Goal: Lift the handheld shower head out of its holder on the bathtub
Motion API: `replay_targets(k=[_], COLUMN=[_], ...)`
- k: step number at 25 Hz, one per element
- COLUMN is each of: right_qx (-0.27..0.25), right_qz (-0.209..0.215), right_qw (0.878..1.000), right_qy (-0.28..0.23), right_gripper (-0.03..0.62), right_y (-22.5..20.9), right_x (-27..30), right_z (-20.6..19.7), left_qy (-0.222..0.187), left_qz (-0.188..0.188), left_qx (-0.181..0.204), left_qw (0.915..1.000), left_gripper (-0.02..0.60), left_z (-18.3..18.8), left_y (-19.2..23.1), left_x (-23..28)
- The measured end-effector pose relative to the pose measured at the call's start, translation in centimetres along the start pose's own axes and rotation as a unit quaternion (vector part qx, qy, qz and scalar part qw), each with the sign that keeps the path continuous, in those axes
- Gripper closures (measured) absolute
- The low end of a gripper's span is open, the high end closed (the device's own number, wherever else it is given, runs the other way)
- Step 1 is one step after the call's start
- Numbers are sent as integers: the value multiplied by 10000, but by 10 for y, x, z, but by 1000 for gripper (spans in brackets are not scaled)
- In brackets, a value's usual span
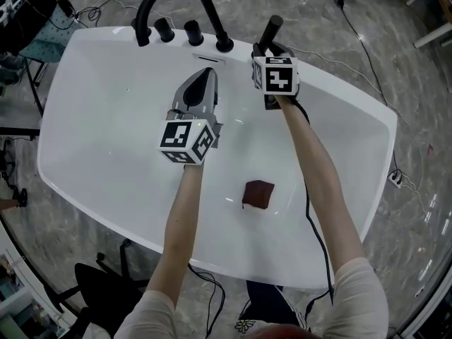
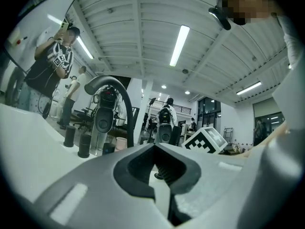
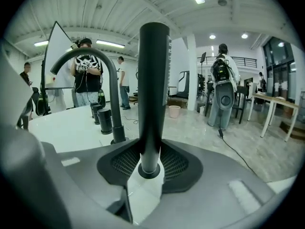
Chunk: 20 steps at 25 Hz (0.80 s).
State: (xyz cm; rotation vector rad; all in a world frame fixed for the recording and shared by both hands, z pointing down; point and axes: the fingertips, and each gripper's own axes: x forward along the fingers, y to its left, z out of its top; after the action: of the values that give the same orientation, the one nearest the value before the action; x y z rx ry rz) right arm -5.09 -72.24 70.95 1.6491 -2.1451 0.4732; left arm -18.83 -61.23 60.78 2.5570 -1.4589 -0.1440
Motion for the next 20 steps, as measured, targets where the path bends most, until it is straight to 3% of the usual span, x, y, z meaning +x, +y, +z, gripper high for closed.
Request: replay_targets(k=[4,7,10,15,20], right_qx=[25,149,114,-16,-60], right_qz=[-138,-186,-164,-173,-163], right_qw=[9997,9974,9956,9935,9884], right_qy=[-186,-678,-919,-1125,-1512], right_gripper=[445,445,445,445,445], right_y=[-2,-10,-12,-12,-26], right_x=[-2,-21,-39,-74,-138], right_z=[5,43,82,112,151], left_qy=[-25,0,-114,-189,-394], left_qz=[-79,-190,-141,-131,-220], left_qx=[132,291,223,119,64], left_qw=[9999,9994,9996,9997,9990], left_gripper=[581,581,581,581,581], left_z=[15,31,51,73,114], left_y=[-1,-5,-7,-26,-72], left_x=[-3,-6,-12,-17,-17])
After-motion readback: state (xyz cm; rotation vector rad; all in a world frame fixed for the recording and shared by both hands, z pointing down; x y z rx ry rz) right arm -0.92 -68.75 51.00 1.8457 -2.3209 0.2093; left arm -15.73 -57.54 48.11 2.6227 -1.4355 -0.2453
